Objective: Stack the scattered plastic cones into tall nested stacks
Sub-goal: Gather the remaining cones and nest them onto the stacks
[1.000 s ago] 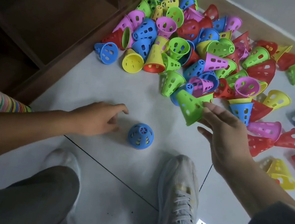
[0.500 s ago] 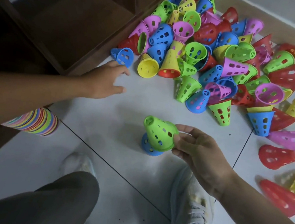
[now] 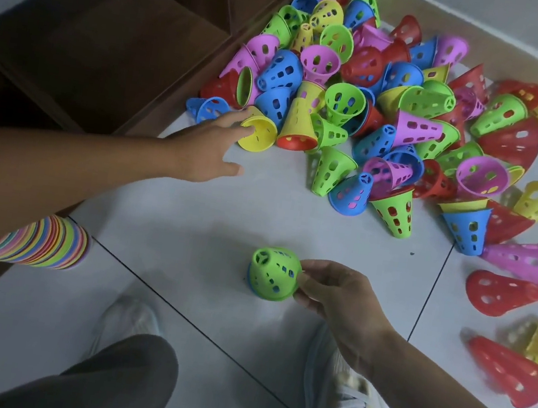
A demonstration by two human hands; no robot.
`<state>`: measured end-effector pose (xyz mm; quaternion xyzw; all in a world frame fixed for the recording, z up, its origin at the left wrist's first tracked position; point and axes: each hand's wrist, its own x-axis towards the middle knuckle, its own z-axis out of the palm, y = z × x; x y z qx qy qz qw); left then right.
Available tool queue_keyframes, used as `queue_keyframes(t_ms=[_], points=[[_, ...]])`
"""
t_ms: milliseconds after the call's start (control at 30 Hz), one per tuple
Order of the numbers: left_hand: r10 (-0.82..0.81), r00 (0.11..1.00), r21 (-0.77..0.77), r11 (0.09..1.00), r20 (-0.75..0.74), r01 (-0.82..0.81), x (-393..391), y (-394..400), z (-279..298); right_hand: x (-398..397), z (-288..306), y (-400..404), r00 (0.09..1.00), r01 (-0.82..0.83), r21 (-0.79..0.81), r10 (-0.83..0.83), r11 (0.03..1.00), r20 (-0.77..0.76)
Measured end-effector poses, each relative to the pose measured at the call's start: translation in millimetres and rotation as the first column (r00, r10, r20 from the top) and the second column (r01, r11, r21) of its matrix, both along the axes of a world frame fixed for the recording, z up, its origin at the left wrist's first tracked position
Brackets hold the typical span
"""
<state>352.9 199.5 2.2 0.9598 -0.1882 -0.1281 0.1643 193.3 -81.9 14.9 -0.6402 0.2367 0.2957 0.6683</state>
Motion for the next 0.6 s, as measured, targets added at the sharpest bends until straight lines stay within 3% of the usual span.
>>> queue_keyframes(t_ms=[133,267,433,600], points=[[-0.003,0.998,0.090,0.996,-0.068,0.010,12,-4,-4,4,-3,2,1.000,0.007,-0.006,-0.007,1.000,-0.015],[0.027,0.996,0.081,0.996,-0.089,-0.020,16,-4,-8,6,-5,3,1.000,-0.003,-0.025,0.003,1.000,-0.018],[0.111,0.991,-0.072,0.991,-0.073,-0.116,6,-11,-4,7,-9,-1,0.999,-0.044,-0.073,0.043,0.996,-0.012],[0.288,0.958,-0.297,0.915,0.005,-0.273,-25,-21,-5,7,-13,-9,0.998,-0.058,-0.099,0.055,0.993,-0.036]])
